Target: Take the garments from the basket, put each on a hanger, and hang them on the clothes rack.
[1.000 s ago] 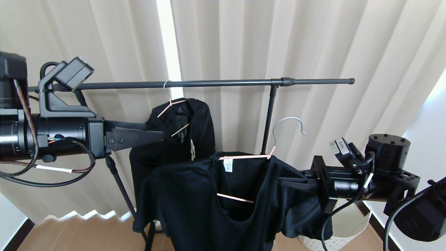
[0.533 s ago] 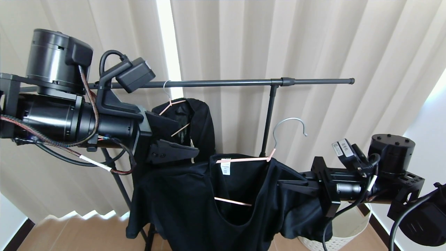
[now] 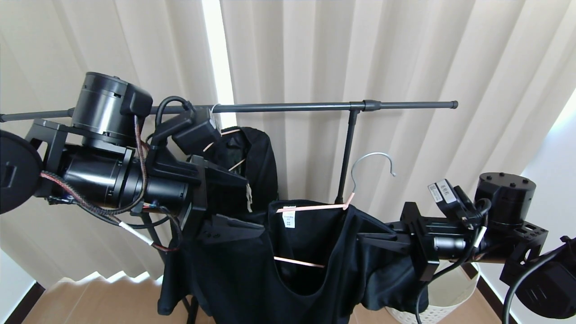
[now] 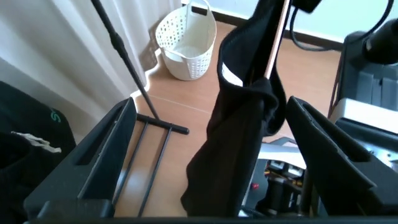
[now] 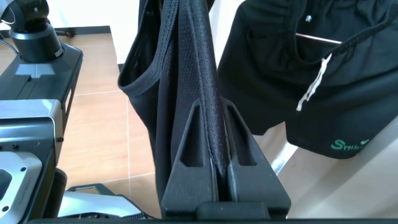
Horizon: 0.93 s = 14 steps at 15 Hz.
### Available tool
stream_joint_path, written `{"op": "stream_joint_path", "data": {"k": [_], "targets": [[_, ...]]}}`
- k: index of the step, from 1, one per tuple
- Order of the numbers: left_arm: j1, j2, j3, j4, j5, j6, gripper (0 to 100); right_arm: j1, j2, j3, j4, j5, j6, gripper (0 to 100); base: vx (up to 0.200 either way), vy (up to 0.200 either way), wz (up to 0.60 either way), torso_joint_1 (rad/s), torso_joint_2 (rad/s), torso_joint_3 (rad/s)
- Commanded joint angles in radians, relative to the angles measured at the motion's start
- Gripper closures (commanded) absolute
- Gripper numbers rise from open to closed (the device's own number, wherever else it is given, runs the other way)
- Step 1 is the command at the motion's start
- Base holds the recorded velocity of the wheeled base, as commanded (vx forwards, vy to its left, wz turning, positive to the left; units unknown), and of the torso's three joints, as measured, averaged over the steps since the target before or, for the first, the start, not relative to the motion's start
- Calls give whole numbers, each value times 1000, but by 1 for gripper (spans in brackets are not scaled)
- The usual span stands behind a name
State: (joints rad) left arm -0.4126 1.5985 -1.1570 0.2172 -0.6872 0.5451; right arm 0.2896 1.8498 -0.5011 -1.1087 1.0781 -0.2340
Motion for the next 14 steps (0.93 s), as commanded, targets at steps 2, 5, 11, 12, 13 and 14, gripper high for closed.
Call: {"op": "stream_joint_path", "data": {"k": [2,5,11,12,13,14], "targets": [[0,-19,59,-2,-9,39,0,0,-7,3,0,0,-1,100,0,0,0,0,0,0],[-12,-12,65,-4,-9,68,0,3,-15,3,0,0,-1,100,0,0,0,0,0,0],[-28,20,72,-7,-6,73,0,5,-60,12,0,0,-1,100,0,0,0,0,0,0],[-31,26,74,-9,-6,73,0,5,-63,12,0,0,-1,100,0,0,0,0,0,0],[-40,28,76,-12,-5,72,0,5,-67,13,0,0,-1,100,0,0,0,0,0,0],[-43,24,82,-12,-5,70,100,5,-69,13,0,0,-1,100,0,0,0,0,0,0]]}}
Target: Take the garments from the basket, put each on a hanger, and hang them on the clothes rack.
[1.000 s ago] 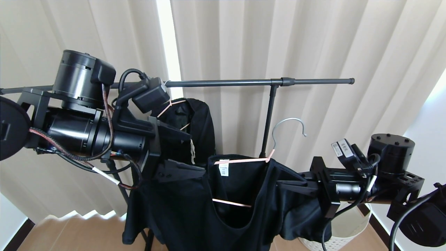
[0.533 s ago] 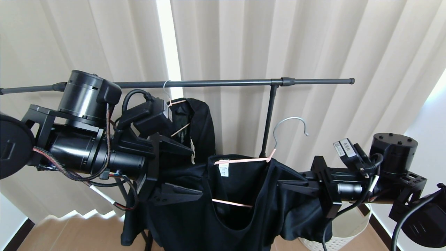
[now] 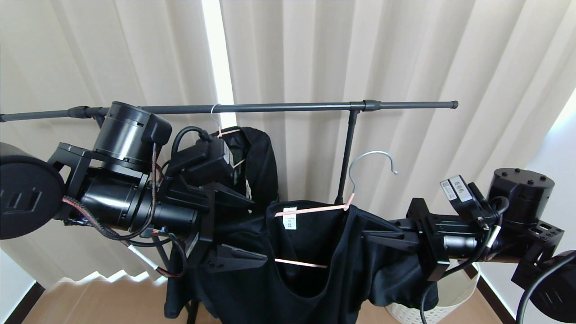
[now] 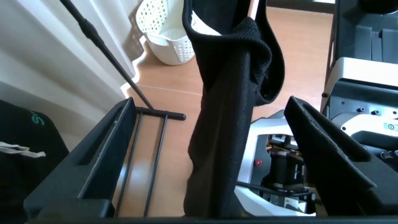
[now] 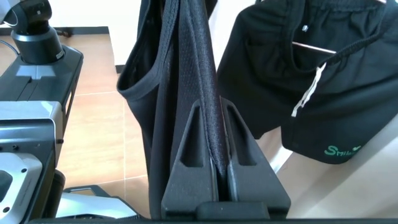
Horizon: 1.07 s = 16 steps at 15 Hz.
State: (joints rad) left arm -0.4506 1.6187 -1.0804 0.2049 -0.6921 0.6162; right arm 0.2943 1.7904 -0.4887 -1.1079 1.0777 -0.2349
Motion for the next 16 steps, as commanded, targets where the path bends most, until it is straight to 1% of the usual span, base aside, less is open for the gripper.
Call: {"op": "stream_joint_path", "data": {"k": [1,6,11,12,16], "targets": [[-8,1,11,-1,2,0,100,0,-11,1,-1,1,0,100,0,0,0,0,0,0],[-17,-43,47,-2,25,-1,100,0,-28,4,-3,2,3,100,0,0,0,0,0,0],[-14,-63,43,-2,26,-7,100,0,-29,-2,-3,-2,6,100,0,0,0,0,0,0],[-11,-71,43,-2,26,-7,100,-1,-28,1,-4,-4,3,0,0,0,0,0,0,0],[3,-122,50,-2,43,-10,100,-6,-28,-2,-4,-4,3,0,0,0,0,0,0,0]]}}
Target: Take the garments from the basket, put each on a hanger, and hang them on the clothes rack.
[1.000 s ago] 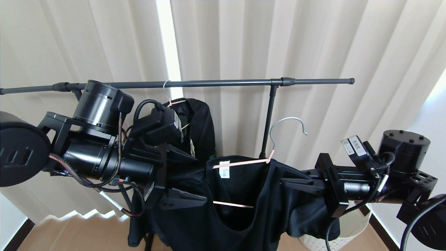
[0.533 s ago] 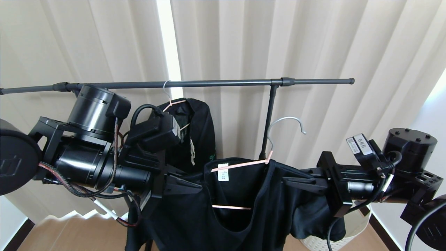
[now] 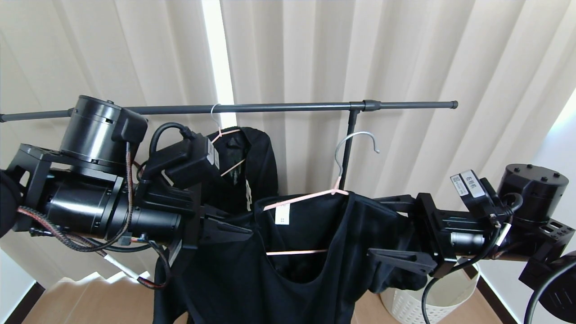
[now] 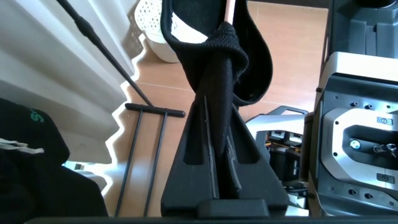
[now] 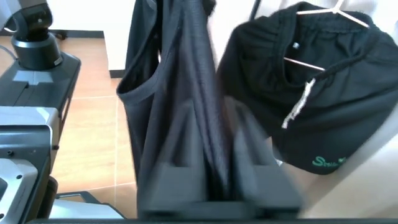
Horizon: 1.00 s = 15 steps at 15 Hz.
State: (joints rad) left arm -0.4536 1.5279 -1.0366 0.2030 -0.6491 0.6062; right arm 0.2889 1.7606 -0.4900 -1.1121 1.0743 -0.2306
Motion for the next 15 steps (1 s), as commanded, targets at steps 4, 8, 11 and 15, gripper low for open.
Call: {"op": "stream_joint_path", "data": {"k": [4,8,11,15], "targets": [[35,-86,41,0,0,-2,100,-25,-1,-2,-2,-2,-3,0,0,0,0,0,0,0],[89,-183,109,0,-1,-3,100,-48,5,-12,-2,-2,-3,0,0,0,0,0,0,0],[128,-264,184,-2,-1,-3,100,-62,14,-21,0,-2,-3,0,0,0,0,0,0,0],[142,-310,237,-45,-3,-16,100,-85,86,-53,0,-2,-3,0,0,0,0,0,0,0]]}}
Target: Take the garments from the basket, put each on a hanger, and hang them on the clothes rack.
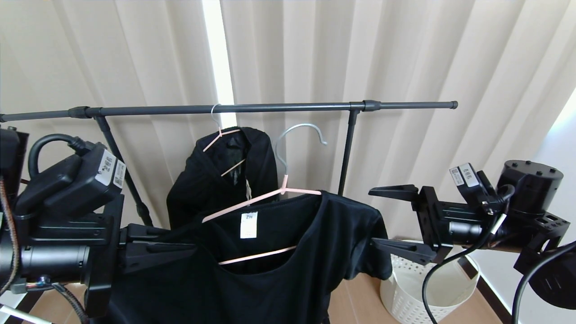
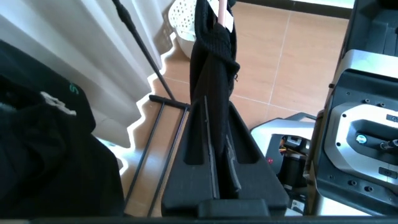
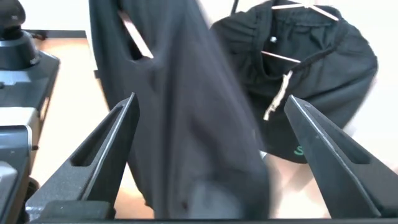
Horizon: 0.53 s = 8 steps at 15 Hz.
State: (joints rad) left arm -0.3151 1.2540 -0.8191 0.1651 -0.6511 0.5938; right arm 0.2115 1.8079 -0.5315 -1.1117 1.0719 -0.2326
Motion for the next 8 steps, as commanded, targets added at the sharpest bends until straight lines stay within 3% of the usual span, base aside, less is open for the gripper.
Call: {"op": "stream_joint_path", "data": {"k": [1,8], "targets": [[4,-41,31,-24,1,-14,100,-9,50,-15,0,0,-1,0,0,0,0,0,0,0],[1,-54,43,-59,-1,-42,100,-18,177,-61,0,-15,-2,0,0,0,0,0,0,0]]}}
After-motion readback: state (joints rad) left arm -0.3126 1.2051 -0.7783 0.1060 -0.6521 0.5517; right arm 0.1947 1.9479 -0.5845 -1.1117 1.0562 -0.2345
